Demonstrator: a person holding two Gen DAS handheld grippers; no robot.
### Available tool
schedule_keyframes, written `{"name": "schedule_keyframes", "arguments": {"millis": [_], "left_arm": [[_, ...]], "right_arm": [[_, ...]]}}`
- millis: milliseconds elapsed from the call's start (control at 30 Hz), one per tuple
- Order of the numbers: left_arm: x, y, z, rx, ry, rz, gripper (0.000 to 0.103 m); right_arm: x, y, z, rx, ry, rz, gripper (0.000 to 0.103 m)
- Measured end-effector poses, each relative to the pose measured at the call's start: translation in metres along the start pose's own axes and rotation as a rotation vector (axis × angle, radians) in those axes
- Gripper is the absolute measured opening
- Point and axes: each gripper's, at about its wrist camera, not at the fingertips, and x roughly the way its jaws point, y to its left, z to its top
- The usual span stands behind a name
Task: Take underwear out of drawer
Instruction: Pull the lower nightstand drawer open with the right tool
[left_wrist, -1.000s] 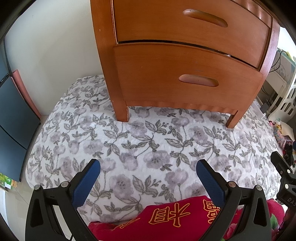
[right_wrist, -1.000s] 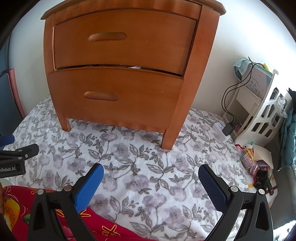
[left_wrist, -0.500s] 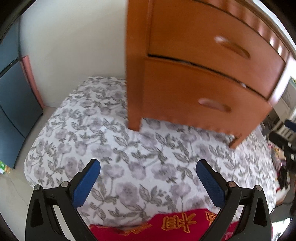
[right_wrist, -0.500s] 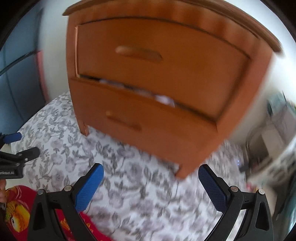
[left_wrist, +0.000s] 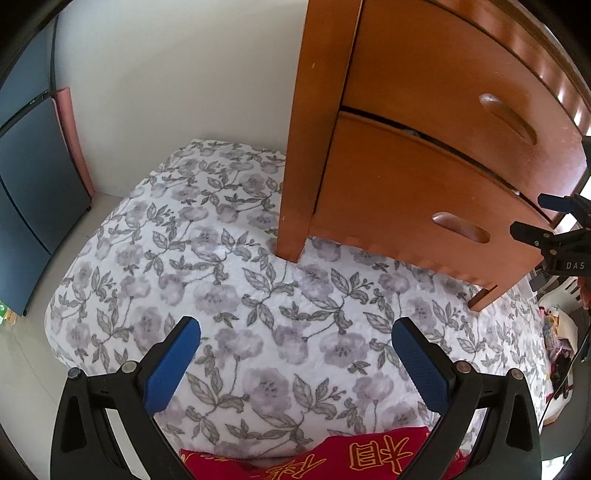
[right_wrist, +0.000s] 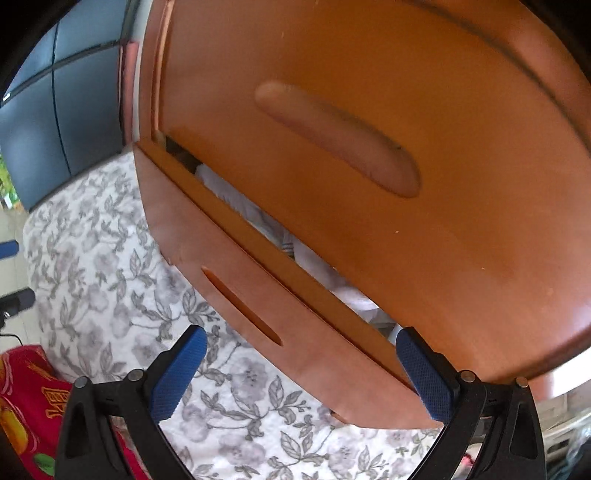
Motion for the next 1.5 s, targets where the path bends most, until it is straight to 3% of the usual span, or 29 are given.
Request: {"name": "schedule_keyframes", "arguments": {"millis": [567,867,1500], "left_arm": [[0.003,-0.003,-0.001,0.018,0.018,-0.013,0.103],[-0.008,0.0,-0.002,0.001,0.009,-0.016,0.103],[-0.048,0.017,-0.012,-0.022,-0.049,-0.006,0.103]], "right_arm": [[0.019,-0.009,0.011,-0.044,0.088,0.027,0.103],[0.022,-0.01,0.012,-0.028,0.143,0.099,0.103],[-0.033,0.036,-0.039,0.031,0.11,0.138,0.103]]}}
